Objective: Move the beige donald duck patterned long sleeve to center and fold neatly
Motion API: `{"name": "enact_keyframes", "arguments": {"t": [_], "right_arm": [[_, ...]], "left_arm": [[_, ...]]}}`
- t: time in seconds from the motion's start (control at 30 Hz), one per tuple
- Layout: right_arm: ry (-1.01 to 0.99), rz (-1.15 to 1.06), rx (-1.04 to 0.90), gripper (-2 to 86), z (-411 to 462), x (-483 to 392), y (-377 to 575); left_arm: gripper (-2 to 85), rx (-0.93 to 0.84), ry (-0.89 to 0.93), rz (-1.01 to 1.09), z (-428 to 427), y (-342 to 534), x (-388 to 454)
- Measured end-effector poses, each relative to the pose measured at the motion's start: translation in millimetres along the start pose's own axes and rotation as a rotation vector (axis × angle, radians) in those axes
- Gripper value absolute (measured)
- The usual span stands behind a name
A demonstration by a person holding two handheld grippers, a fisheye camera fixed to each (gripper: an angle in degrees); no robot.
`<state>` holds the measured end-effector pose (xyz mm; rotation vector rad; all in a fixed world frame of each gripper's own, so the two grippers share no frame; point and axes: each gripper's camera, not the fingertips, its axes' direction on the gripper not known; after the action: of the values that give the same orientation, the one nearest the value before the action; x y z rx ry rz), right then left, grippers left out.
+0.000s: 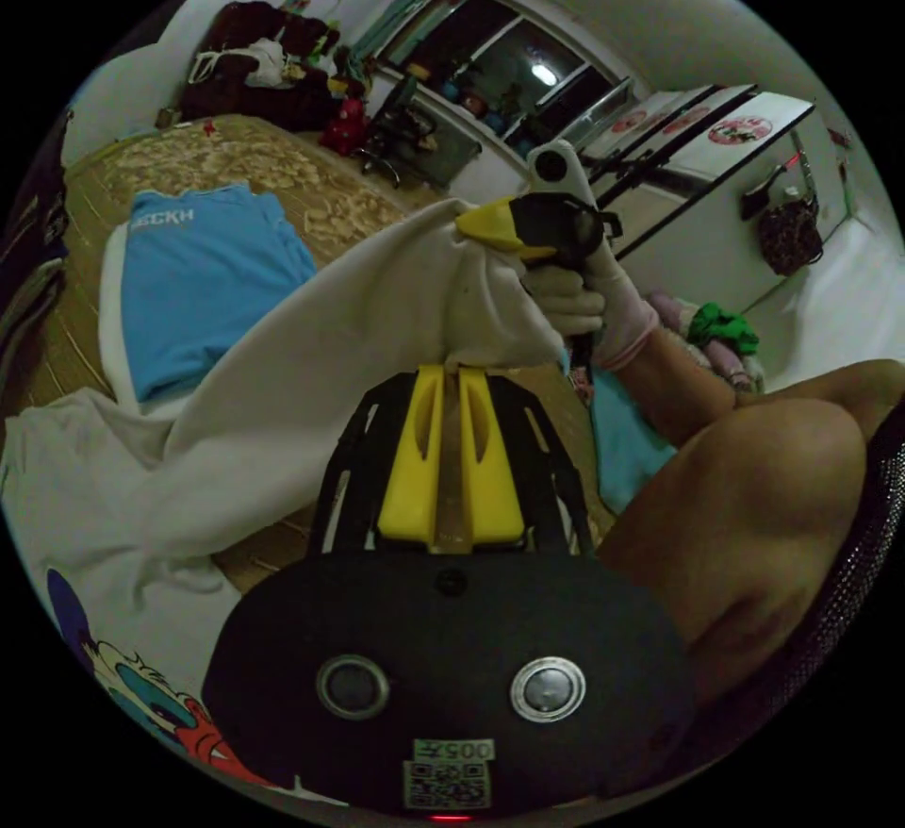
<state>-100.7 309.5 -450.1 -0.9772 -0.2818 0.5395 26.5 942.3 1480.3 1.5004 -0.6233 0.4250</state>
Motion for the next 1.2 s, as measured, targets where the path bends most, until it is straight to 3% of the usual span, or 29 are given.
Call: {"name": "enact_keyframes", "arguments": {"t": [0.17, 0.33, 0.53, 0.7, 0.9, 0.97, 1.03, 1.2], "right_arm": [[-0.011, 0.01, -0.099, -0.9, 50, -26, -30], [-0.03, -0.027, -0.249, -0.8, 133, -67, -84], [-0.045, -0.092, -0.48, 0.2, 292, -108, -154], [-0.064, -0.044, -0.54, 5.1, 423, -108, -183], [0.08, -0.002, -0.376, 7.6, 472, -107, -182], [0.148, 0.029, -0.276, 7.7, 465, -108, -175], [0.291, 0.103, -0.163, 7.5, 457, -108, -155], [0.657, 0.256, -0.086, 8.7, 474, -110, -106]], "left_arm": [[4.1, -0.02, 0.119, -0.023, -72, 33, -38], [4.1, -0.124, 0.099, 0.035, -164, 65, -75], [4.3, -0.262, -0.134, -0.078, -306, 144, -149], [3.5, -0.271, -0.366, -0.201, -406, 238, -221], [4.2, 0.014, -0.439, -0.281, -487, 346, -272], [4.5, 0.117, -0.352, -0.371, -511, 377, -292], [5.0, 0.122, -0.294, -0.339, -524, 389, -303], [7.6, -0.034, -0.392, -0.221, -538, 391, -324]]}}
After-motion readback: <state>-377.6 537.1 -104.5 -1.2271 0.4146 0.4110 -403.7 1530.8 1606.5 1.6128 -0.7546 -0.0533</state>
